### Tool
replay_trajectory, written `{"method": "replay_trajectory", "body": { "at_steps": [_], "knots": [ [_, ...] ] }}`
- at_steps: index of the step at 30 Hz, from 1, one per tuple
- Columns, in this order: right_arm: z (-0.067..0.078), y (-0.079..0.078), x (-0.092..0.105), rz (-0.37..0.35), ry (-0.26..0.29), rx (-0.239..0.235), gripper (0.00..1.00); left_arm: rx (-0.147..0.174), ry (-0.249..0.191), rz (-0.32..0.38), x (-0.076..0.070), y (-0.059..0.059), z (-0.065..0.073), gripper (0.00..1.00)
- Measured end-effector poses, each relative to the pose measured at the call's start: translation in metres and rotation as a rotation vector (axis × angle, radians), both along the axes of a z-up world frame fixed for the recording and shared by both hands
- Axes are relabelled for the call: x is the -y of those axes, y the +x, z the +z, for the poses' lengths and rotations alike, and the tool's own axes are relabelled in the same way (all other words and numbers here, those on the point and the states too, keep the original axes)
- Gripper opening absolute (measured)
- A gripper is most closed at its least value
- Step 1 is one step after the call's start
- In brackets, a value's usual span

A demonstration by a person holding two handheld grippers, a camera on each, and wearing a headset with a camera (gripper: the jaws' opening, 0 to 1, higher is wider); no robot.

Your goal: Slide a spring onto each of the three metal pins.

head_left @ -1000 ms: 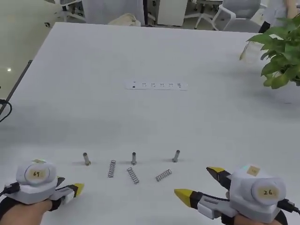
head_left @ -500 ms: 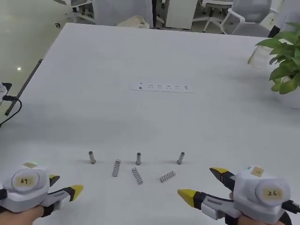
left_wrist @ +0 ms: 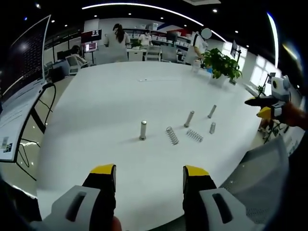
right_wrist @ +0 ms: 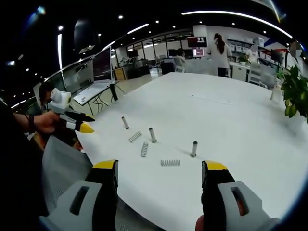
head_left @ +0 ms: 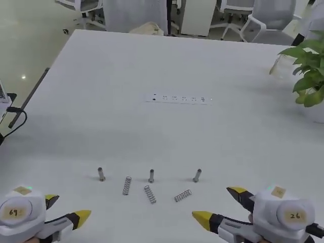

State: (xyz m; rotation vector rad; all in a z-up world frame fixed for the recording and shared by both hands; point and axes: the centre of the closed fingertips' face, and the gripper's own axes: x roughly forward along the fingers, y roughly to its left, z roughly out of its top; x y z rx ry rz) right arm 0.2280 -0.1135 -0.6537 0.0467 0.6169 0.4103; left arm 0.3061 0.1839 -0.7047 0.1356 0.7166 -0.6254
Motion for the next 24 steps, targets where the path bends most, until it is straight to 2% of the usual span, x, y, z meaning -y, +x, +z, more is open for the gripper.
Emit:
{"method": "replay_trajectory", "body": {
  "at_steps": [6, 13, 24],
  "knots": [
    [0.0, 0.0, -0.003, 0.009, -0.001, -0.002, 0.69, 0.003, -0.02, 0.007, 0.002, -0.006, 0.005, 0.55],
    [0.0, 0.001, -0.003, 0.011, -0.001, -0.002, 0.69, 0.006, -0.022, -0.008, 0.008, -0.012, 0.007, 0.58],
    [-0.002, -0.003, 0.0, -0.001, 0.001, -0.006, 0.69, 0.015, -0.025, -0.026, 0.016, -0.012, 0.014, 0.6]
  ]
}}
